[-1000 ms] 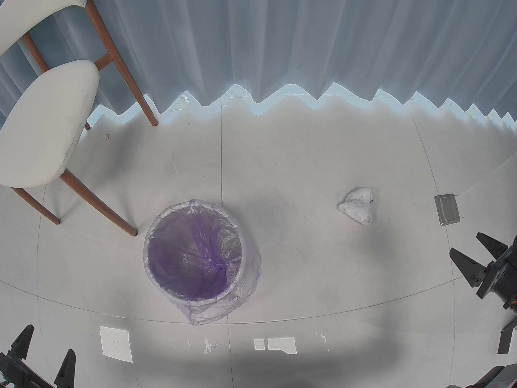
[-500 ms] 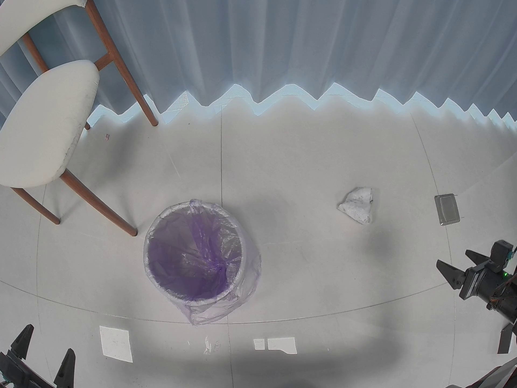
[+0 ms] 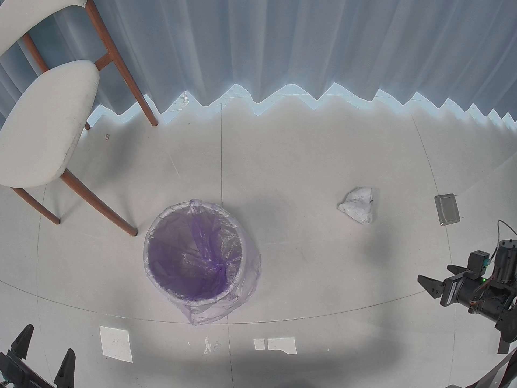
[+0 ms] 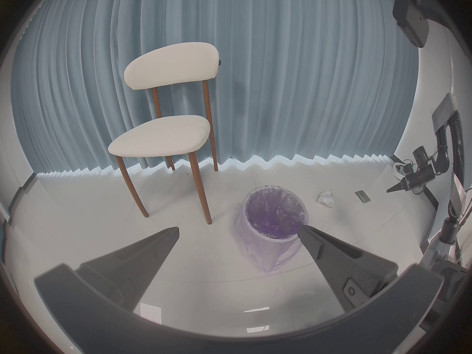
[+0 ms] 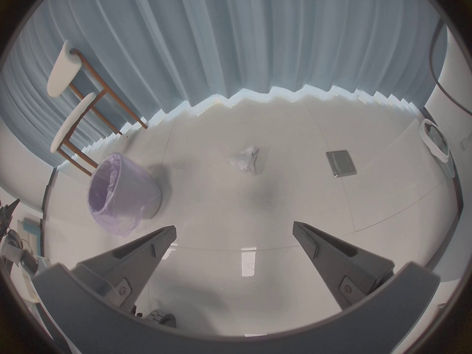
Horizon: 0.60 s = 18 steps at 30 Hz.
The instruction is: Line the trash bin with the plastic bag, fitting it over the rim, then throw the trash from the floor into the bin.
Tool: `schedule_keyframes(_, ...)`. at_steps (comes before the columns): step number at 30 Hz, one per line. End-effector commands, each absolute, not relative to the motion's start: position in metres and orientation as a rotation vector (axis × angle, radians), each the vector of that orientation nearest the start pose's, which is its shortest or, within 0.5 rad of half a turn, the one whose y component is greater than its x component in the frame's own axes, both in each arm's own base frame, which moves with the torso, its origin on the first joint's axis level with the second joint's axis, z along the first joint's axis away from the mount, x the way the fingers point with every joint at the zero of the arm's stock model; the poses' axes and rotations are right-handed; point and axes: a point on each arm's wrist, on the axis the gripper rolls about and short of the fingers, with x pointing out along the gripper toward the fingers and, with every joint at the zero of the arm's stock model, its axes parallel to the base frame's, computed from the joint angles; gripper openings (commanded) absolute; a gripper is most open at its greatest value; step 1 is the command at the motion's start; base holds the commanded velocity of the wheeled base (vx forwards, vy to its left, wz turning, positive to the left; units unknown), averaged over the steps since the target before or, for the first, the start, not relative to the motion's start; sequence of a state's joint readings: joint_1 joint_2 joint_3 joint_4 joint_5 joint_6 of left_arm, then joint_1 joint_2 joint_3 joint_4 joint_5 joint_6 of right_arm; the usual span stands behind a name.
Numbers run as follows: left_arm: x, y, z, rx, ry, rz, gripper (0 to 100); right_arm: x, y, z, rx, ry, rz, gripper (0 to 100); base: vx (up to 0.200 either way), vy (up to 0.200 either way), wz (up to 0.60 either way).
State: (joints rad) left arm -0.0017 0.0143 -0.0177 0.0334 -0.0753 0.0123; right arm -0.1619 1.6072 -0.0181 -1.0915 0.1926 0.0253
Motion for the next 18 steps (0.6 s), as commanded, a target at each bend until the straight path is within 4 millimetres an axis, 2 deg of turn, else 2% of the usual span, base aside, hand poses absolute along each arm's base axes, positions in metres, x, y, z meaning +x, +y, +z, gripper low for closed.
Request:
schedule_keyframes(1, -0.023, -0.002, 0.072, 0.011, 0.036, -0.077, 100, 0.182, -0.014, 0.046, 0.118, 0.629, 0.081, 100, 0.000, 0.000, 0.00)
schedule_keyframes(9, -0.023, -0.002, 0.072, 0.011, 0.036, -0.077, 100, 0.194, -0.008, 0.028, 0.110, 0.682, 0.120, 100, 0.000, 0.000, 0.00)
schedule_keyframes(12, -0.023, -0.002, 0.072, 0.011, 0.036, -0.077, 100, 0.209, -0.008, 0.021, 0.108, 0.677, 0.121, 100, 0.000, 0.000, 0.00)
schedule_keyframes(18, -0.023, -0.002, 0.072, 0.011, 0.036, -0.077, 100, 0.226, -0.009, 0.013, 0.101, 0.671, 0.126, 100, 0.000, 0.000, 0.00)
